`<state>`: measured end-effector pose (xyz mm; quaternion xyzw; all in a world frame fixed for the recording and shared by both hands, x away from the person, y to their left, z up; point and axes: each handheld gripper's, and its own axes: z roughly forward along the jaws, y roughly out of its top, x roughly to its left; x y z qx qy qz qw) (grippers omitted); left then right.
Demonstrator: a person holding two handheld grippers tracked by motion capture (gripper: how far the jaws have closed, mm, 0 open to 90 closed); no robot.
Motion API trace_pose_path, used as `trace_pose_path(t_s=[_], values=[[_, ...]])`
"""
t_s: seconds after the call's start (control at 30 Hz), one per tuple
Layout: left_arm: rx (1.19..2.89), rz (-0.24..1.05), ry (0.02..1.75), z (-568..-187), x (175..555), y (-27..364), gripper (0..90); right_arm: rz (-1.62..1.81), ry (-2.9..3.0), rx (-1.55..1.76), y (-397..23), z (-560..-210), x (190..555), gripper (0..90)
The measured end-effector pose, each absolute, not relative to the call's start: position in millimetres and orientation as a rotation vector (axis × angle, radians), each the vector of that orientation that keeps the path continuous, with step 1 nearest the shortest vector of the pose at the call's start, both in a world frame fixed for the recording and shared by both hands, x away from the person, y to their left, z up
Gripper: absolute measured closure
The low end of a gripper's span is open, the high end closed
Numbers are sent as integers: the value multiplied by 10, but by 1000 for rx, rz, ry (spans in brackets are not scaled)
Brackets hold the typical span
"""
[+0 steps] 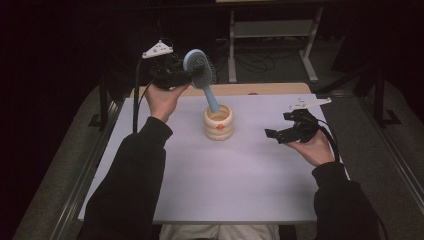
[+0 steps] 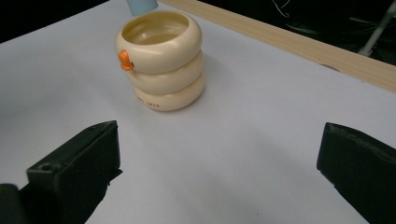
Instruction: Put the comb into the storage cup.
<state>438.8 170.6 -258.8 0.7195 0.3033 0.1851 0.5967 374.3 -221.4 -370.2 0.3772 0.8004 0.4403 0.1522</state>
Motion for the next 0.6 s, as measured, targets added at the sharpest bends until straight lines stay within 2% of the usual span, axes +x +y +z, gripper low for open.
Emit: trace_pose_path(t_s=[0.6], values=[[1699, 428, 688, -2748, 4426, 1666, 553, 1306, 2223, 1096, -2429, -3819, 3481, 0]])
